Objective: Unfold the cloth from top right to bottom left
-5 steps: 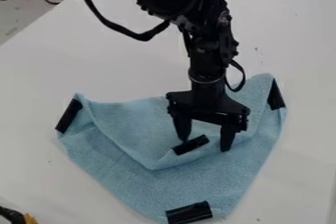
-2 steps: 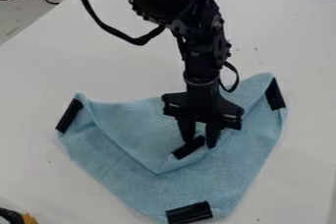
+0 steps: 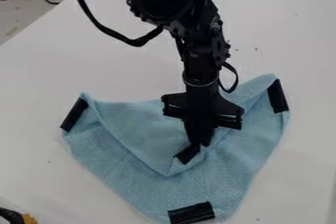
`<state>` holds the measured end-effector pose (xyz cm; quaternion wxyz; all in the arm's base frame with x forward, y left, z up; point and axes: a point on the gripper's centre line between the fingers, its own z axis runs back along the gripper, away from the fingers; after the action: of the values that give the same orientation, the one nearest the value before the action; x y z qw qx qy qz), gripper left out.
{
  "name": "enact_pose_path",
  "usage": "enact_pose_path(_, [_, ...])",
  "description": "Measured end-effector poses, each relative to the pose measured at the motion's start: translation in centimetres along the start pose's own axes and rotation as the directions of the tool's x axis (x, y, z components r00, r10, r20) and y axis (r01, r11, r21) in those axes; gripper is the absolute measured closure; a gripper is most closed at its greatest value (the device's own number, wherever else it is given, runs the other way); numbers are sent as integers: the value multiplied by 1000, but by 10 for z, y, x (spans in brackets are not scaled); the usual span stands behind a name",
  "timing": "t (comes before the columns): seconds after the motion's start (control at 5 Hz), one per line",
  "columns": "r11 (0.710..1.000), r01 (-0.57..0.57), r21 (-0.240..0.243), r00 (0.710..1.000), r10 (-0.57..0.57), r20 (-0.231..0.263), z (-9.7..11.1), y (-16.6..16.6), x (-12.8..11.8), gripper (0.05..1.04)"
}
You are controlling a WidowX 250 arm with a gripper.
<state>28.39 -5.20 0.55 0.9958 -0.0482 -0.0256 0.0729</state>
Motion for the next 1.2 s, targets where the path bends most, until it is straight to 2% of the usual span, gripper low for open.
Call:
enact_pose_path(0.2, [999,19,29,1000,-18,-16,3,0,-4,984])
enact_pose_path(0.6, [1000,12,29,1000,-11,-7,4,-1,-6,678])
enact_pose_path(0.8, [1000,7,28,1000,-7,2,7,-2,-6,888])
enact_pose_path(1.0, [1000,7,30,1000,-7,9,7,-2,-5,1003])
enact_pose_path(1.2, [999,16,41,1000,-17,16,12,-3,-6,1023])
